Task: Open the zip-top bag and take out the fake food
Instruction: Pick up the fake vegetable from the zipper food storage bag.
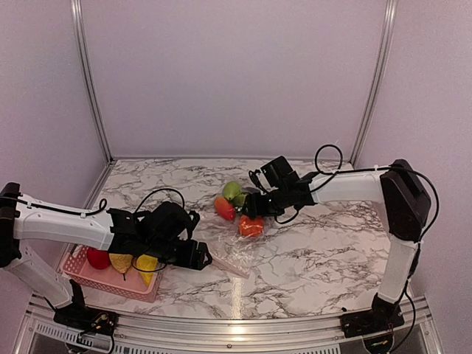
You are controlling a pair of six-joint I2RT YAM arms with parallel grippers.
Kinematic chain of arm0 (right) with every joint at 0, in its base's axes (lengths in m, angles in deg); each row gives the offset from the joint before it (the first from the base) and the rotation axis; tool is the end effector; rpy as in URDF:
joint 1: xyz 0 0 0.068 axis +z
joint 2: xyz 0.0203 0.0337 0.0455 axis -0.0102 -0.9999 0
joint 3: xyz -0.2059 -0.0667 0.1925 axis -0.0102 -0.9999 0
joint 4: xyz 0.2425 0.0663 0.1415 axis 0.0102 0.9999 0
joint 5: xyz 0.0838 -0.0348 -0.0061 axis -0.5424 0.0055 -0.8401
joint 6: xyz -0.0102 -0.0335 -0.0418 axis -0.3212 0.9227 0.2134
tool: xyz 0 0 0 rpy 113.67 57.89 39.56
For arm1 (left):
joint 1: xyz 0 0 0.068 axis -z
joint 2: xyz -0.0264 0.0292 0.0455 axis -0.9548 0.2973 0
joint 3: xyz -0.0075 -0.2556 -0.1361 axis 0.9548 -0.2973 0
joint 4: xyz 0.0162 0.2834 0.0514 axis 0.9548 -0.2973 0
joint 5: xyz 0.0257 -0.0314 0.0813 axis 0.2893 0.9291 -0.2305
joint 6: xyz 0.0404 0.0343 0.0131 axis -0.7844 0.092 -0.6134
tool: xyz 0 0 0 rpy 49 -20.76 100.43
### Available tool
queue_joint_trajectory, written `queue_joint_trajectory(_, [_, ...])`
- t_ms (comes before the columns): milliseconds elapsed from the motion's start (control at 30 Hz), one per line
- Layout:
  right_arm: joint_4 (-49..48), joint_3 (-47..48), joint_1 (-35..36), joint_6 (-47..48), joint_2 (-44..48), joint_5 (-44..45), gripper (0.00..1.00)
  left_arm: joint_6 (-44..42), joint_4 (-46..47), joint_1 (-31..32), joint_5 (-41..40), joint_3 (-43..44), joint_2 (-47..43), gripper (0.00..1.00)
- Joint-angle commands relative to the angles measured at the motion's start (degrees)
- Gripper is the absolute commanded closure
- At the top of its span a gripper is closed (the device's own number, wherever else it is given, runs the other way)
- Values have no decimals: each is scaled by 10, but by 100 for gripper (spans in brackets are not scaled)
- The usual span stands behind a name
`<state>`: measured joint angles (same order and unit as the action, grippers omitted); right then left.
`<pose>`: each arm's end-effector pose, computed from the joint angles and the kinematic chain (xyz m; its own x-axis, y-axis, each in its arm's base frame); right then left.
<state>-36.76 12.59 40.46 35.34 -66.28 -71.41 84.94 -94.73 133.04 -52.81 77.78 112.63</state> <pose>0.3375 0.2857 0.1835 -0.8194 -0.1307 -0.5581 -0.3640 0.8708 0.3305 0.1550 -0.2698 0.1898 -0.8633 0.1828 -0.4704 0.3844 0.8421 -0.3782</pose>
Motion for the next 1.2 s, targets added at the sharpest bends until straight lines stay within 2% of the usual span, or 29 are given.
queue_joint_trajectory(0, [21, -8, -7, -4, 42, 21, 33, -14, 17, 4, 7, -4, 13, 21])
queue_joint_trajectory(133, [27, -10, -9, -6, 56, 24, 35, -16, 24, 6, 6, -7, 15, 22])
queue_joint_trajectory(567, [24, -49, 9, -33, 70, 31, 80, -4, 34, 11, 0, -24, 11, 27])
queue_joint_trajectory(1167, [0, -8, -10, -30, 8, 31, 81, 0, 33, 16, -5, -19, 6, 28])
